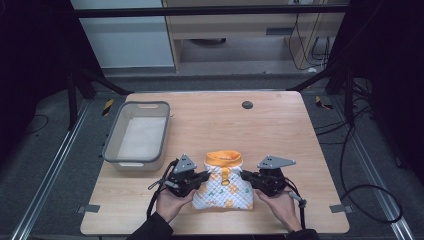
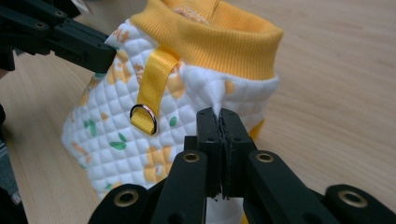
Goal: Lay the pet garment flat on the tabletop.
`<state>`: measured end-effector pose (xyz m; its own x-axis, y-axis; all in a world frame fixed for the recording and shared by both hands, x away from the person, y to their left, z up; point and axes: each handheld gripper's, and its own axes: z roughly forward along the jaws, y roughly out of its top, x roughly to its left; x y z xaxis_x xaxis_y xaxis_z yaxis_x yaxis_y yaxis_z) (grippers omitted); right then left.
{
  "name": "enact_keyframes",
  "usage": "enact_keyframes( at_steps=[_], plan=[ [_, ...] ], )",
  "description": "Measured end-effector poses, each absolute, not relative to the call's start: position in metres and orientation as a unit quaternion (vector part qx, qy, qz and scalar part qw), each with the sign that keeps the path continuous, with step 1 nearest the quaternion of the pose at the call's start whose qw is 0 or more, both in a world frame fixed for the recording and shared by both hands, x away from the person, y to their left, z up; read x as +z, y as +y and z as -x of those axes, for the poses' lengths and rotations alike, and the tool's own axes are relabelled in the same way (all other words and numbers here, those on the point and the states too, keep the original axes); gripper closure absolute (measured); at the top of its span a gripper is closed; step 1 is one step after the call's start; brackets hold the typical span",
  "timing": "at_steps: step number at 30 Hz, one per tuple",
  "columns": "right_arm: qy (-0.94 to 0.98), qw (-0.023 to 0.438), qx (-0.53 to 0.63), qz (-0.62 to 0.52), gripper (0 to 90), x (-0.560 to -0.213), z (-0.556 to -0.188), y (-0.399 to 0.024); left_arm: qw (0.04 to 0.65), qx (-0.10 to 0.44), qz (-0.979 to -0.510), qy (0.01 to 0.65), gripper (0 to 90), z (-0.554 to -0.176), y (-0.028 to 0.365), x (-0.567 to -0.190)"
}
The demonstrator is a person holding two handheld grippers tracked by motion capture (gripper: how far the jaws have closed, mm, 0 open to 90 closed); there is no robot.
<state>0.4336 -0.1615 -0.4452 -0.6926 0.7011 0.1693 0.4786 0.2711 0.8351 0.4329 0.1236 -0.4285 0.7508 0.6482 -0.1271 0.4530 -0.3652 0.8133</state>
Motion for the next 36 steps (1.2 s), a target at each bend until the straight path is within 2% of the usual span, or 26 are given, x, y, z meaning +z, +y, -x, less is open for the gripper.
enact_keyframes(
  at_steps=[15, 19, 24, 26, 27, 28, 29, 31, 36],
  plan=[
    [0.746, 0.165, 0.539, -0.354, 88.6, -0.387, -0.428, -0.169, 0.485, 0.157, -0.805, 0.303, 87.9, -0.431, 0.119, -0.366],
    [0.724, 0.189, 0.551, -0.37, 88.4, -0.379, -0.455, -0.164, 0.477, 0.182, -0.795, 0.328, 87.8, -0.463, 0.113, -0.354],
    [0.703, 0.238, 0.517, -0.427, 88.0, -0.399, -0.516, -0.148, 0.458, 0.208, -0.783, 0.366, 86.7, -0.507, 0.101, -0.363],
    [0.701, 0.25, 0.506, -0.435, 86.9, -0.402, -0.524, -0.146, 0.452, 0.219, -0.776, 0.381, 85.7, -0.521, 0.098, -0.369],
    [0.702, 0.263, 0.496, -0.439, 83.7, -0.404, -0.53, -0.144, 0.451, 0.228, -0.769, 0.391, 82.2, -0.529, 0.098, -0.373],
    [0.702, 0.285, 0.469, -0.454, 76.6, -0.411, -0.542, -0.141, 0.453, 0.228, -0.763, 0.402, 63.6, -0.536, 0.099, -0.377],
    [0.702, 0.285, 0.469, -0.454, 76.6, -0.411, -0.542, -0.141, 0.449, 0.231, -0.756, 0.416, 63.6, -0.54, 0.101, -0.38],
    [0.705, 0.299, 0.447, -0.462, 73.6, -0.412, -0.545, -0.143, 0.45, 0.228, -0.749, 0.43, 55.9, -0.542, 0.107, -0.383],
    [0.714, 0.298, 0.456, -0.439, 68.0, -0.403, -0.525, -0.161, 0.45, 0.235, -0.755, 0.415, 44.7, -0.525, 0.13, -0.386]
  ],
)
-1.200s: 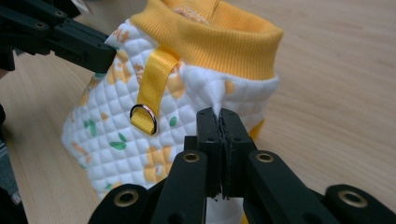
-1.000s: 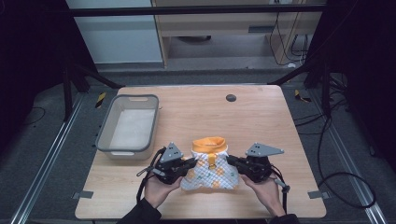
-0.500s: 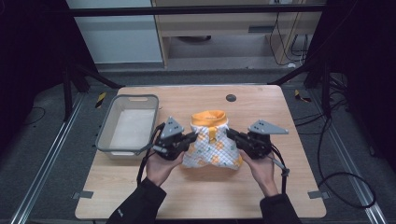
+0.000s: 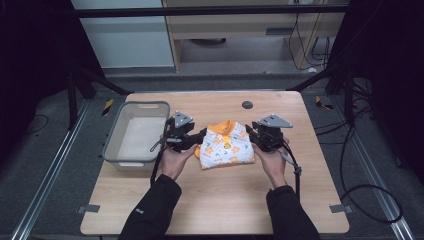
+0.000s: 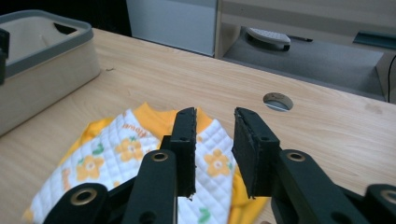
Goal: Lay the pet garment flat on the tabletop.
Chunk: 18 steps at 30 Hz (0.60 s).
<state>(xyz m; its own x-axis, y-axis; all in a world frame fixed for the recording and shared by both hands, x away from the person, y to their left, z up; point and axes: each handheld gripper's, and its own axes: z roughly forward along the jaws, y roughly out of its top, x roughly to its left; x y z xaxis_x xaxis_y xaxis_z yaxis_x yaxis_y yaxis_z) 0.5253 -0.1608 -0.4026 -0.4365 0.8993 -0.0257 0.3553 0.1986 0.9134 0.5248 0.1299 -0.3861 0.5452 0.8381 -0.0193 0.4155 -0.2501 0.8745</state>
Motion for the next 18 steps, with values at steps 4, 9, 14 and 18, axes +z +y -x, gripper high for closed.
enact_keyframes(
  at_steps=[4, 9, 14, 18],
  plan=[
    [0.724, 0.293, 0.457, -0.425, 62.6, -0.399, -0.507, -0.177, 0.445, 0.237, -0.763, 0.404, 38.8, -0.506, 0.147, -0.391],
    [0.735, 0.28, 0.451, -0.422, 56.4, -0.407, -0.489, -0.193, 0.431, 0.225, -0.779, 0.395, 34.8, -0.488, 0.157, -0.41],
    [0.751, 0.256, 0.434, -0.427, 52.4, -0.434, -0.478, -0.2, 0.406, 0.216, -0.797, 0.391, 34.3, -0.482, 0.154, -0.432],
    [0.765, 0.235, 0.416, -0.432, 51.3, -0.458, -0.476, -0.198, 0.391, 0.201, -0.807, 0.394, 36.4, -0.484, 0.147, -0.453]
  ],
)
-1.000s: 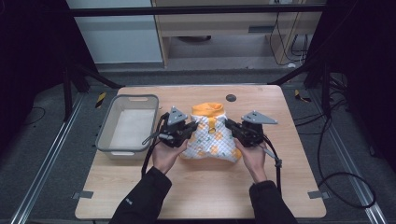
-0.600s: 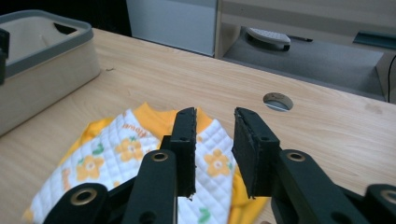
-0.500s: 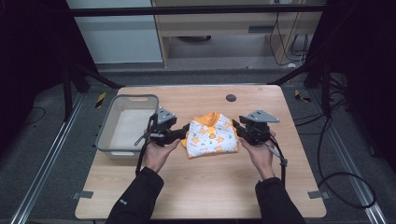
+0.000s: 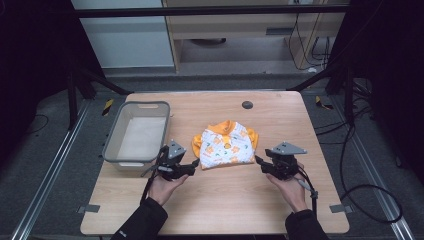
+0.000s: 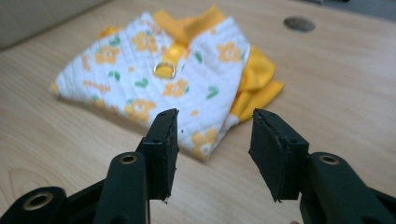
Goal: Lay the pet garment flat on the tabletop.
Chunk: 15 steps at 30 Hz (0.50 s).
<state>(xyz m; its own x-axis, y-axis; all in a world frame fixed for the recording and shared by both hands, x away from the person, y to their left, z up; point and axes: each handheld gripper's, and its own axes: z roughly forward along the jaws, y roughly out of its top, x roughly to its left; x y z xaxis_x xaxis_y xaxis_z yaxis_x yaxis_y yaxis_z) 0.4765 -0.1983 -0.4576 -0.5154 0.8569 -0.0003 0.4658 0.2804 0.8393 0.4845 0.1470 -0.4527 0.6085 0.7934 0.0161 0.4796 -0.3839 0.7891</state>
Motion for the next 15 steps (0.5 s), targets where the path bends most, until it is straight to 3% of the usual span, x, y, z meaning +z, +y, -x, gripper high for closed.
enact_keyframes(
  at_steps=[15],
  plan=[
    [0.788, 0.202, 0.373, -0.445, 55.6, -0.495, -0.5, -0.175, 0.368, 0.173, -0.826, 0.391, 49.6, -0.495, 0.124, -0.494]
  ],
)
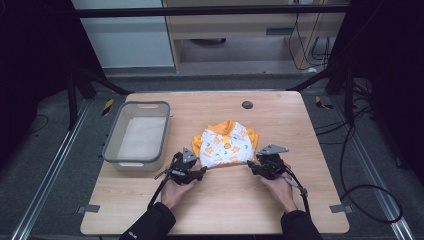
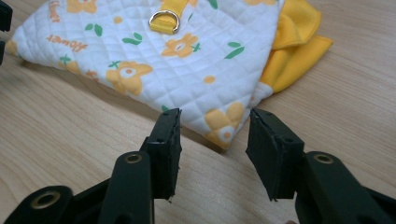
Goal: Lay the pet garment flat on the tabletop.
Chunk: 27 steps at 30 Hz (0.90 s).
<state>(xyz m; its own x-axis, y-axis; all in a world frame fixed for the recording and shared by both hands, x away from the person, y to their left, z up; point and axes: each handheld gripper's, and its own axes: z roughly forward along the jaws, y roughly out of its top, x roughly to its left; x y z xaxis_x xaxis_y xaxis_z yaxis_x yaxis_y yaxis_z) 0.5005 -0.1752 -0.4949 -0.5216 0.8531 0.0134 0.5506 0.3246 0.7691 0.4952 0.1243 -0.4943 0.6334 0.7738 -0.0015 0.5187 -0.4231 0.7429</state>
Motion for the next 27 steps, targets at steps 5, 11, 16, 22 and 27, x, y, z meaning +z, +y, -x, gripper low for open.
enact_keyframes(
  at_steps=[5, 11, 16, 22, 27],
  plan=[
    [0.794, 0.202, 0.359, -0.448, 62.1, -0.502, -0.505, -0.17, 0.361, 0.164, -0.828, 0.396, 56.9, -0.498, 0.12, -0.499],
    [0.797, 0.208, 0.352, -0.445, 77.6, -0.503, -0.506, -0.164, 0.365, 0.166, -0.827, 0.395, 72.8, -0.499, 0.118, -0.5],
    [0.793, 0.207, 0.366, -0.441, 87.4, -0.498, -0.503, -0.163, 0.37, 0.156, -0.823, 0.402, 86.3, -0.498, 0.123, -0.495],
    [0.79, 0.2, 0.396, -0.424, 88.2, -0.479, -0.492, -0.165, 0.393, 0.151, -0.819, 0.391, 87.6, -0.49, 0.132, -0.477],
    [0.788, 0.19, 0.419, -0.409, 88.2, -0.46, -0.473, -0.173, 0.427, 0.148, -0.81, 0.373, 87.8, -0.474, 0.14, -0.452]
  ],
)
